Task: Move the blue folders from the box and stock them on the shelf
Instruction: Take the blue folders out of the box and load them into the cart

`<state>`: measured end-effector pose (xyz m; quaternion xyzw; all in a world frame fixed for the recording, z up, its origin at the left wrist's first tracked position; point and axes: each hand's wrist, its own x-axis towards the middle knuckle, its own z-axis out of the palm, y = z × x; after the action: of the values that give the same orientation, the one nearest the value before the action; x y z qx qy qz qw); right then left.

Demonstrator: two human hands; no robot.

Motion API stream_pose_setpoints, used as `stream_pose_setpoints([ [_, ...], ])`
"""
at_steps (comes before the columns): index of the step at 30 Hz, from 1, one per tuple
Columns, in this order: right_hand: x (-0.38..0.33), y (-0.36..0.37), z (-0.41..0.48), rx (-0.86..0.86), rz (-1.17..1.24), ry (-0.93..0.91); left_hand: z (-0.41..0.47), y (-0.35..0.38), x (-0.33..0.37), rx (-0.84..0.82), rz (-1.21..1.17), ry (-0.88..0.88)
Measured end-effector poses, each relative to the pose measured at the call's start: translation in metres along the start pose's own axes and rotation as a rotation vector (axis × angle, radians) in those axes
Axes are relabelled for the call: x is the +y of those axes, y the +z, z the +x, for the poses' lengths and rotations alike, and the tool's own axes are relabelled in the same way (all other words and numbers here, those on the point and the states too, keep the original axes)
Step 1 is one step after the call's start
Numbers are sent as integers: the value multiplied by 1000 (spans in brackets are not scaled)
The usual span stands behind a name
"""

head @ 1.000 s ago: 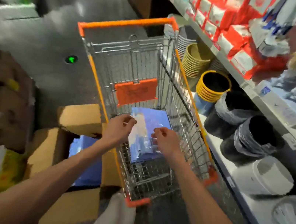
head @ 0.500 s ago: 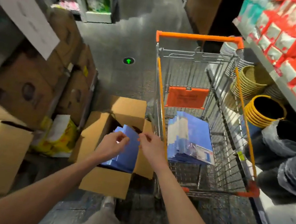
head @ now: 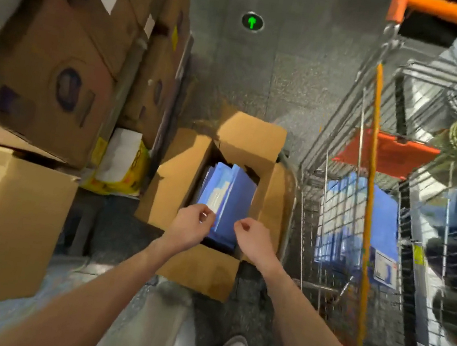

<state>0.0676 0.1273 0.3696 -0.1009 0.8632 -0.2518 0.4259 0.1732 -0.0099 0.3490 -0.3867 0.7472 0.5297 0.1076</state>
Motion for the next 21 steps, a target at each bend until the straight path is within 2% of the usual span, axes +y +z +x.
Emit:
stream_pose_setpoints([
  [6,3,27,72,2,-48,80,77,-7,-51,-81,-15,-115],
  [11,38,60,150,32,-62,188,132,15,-94,-122,-78,-227],
  [21,125,155,309,-4,-60,251,236,96,-194,36,-199,-376],
])
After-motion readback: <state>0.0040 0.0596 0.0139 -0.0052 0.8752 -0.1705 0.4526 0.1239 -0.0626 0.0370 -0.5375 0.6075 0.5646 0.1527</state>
